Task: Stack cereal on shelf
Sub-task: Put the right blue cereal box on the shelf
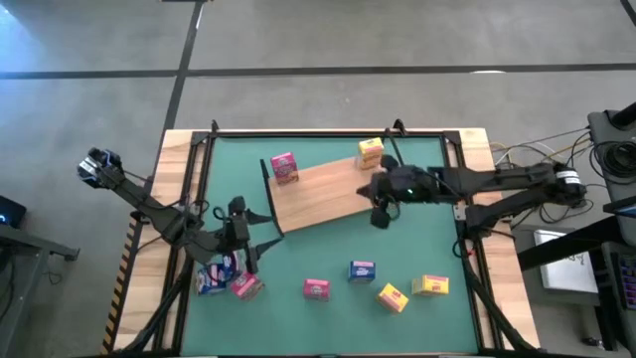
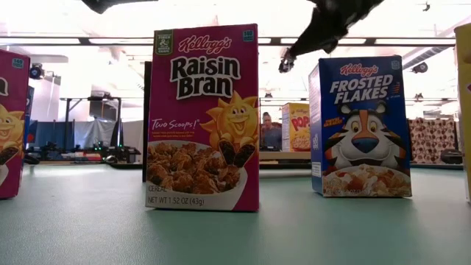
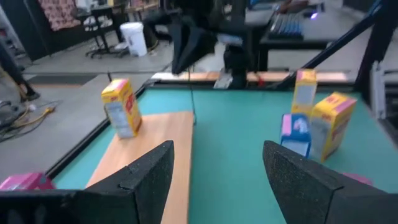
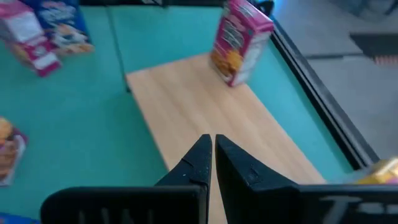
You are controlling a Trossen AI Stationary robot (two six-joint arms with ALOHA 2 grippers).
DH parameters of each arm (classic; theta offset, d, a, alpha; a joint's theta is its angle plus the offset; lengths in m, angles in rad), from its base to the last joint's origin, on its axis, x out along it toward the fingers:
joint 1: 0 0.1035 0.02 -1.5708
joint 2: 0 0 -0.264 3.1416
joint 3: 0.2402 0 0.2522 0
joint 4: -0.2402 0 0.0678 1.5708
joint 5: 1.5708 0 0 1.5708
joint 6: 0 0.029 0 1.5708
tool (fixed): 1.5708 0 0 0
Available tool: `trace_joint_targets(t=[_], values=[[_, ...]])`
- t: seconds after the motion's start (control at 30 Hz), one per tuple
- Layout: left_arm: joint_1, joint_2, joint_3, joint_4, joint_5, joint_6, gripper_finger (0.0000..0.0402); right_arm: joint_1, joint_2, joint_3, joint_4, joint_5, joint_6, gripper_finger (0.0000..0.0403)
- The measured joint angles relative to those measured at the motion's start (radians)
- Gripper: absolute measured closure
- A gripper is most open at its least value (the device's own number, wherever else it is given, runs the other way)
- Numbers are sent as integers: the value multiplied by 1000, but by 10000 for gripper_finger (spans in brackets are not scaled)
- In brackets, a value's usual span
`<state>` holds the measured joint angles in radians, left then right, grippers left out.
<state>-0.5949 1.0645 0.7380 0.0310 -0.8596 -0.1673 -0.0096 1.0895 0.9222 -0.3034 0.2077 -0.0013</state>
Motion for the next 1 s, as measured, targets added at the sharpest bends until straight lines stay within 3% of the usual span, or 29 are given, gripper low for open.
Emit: trace_joint_targets(t=[0.23,0.43,0.63,1.0], values=[[0,50,0,130,25,29,172,73,-124,-222,238,-8,-15,390],[0,179,0,354,35,140,172,141,-206,-340,384,-28,-46,390],[7,285,0,556,36,214,172,197,-262,-450,634,-33,-149,390],[39,458,194,530,40,266,172,222,-340,-592,825,-34,-209,390]])
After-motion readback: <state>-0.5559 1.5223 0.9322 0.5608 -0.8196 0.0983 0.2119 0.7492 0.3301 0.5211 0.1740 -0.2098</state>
